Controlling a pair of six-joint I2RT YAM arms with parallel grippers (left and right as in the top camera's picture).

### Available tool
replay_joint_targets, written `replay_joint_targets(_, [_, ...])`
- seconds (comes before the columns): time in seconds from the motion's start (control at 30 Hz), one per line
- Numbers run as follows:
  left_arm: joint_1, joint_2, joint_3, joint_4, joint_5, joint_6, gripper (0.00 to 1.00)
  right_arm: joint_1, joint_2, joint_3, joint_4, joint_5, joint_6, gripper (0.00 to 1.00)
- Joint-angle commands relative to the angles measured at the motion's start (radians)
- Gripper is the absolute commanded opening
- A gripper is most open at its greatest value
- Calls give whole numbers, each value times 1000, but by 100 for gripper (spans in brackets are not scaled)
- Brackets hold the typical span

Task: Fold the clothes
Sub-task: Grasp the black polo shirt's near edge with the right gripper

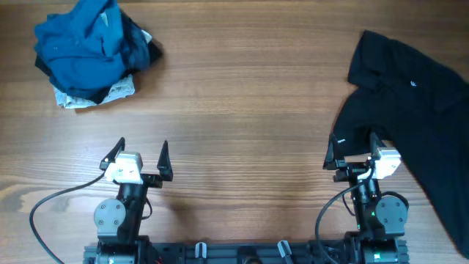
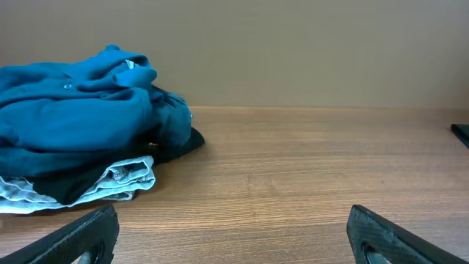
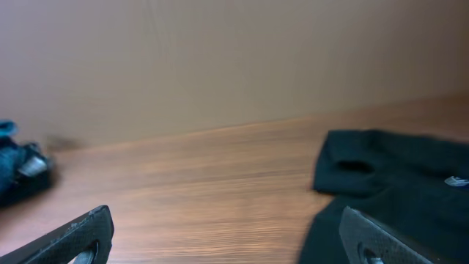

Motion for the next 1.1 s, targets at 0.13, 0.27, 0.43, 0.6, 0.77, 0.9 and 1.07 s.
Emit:
replay_joint_targets(0.13, [-5,-5,-3,-10,-13,19,100,-4,-6,-1,5,-45,745,100])
replay_joint_targets(0.27, [-5,-5,-3,-10,-13,19,100,-4,-6,-1,5,-50,859,100])
replay_joint_targets(0.43, [-5,-5,-3,-10,-13,19,100,-4,-6,0,57,-140,761,100])
replay_joint_targets(0.6, [-5,-5,-3,-10,-13,19,100,-5,5,93,70,-131,549,99])
replay_joint_targets(0.77, [-5,-5,-3,-10,-13,19,100,-5,110,280,-187,109,531,99])
replay_joint_targets(0.9, [-5,-5,-3,-10,-13,19,100,-5,272,459,-380,293,509,100])
replay_joint_targets(1.07, [-5,-5,-3,-10,-13,19,100,-5,529,703,-680,528,584,100])
